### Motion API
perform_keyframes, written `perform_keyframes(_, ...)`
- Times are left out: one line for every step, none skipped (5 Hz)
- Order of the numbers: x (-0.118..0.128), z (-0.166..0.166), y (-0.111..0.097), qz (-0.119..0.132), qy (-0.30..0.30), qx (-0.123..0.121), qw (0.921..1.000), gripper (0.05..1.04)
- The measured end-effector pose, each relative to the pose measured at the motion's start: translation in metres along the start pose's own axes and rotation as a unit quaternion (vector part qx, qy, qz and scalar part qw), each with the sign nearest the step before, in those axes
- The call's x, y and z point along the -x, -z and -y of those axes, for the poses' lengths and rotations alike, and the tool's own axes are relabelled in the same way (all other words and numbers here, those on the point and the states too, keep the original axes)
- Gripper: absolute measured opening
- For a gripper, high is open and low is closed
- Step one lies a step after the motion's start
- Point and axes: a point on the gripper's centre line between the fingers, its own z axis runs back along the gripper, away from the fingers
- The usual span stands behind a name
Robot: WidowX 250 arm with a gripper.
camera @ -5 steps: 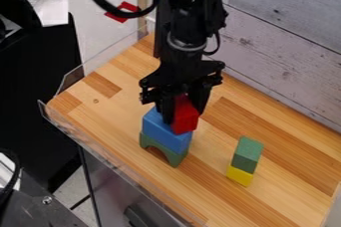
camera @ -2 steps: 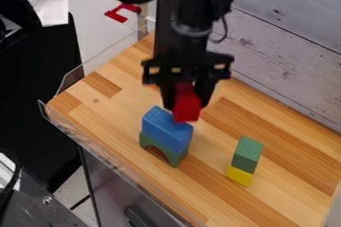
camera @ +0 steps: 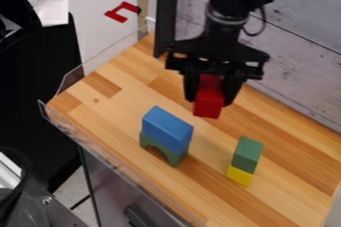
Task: Put the red rectangular block on the top of the green cube
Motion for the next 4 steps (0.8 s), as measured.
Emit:
perform_keyframes(0.005, 0.02, 0.004, -0.004, 0.052, 0.002, 0.9987, 0.577)
perform_keyframes(0.019, 0.036, 0.008, -0.014, 0.082, 0.013, 0.9964, 0.577)
perform_keyframes(0.033, 0.052, 0.011, -0.017, 0.121, 0.025, 0.9922, 0.577)
perform_keyframes(0.042, 0.055, 0.014, -0.022, 0.137, 0.023, 0.99, 0.577)
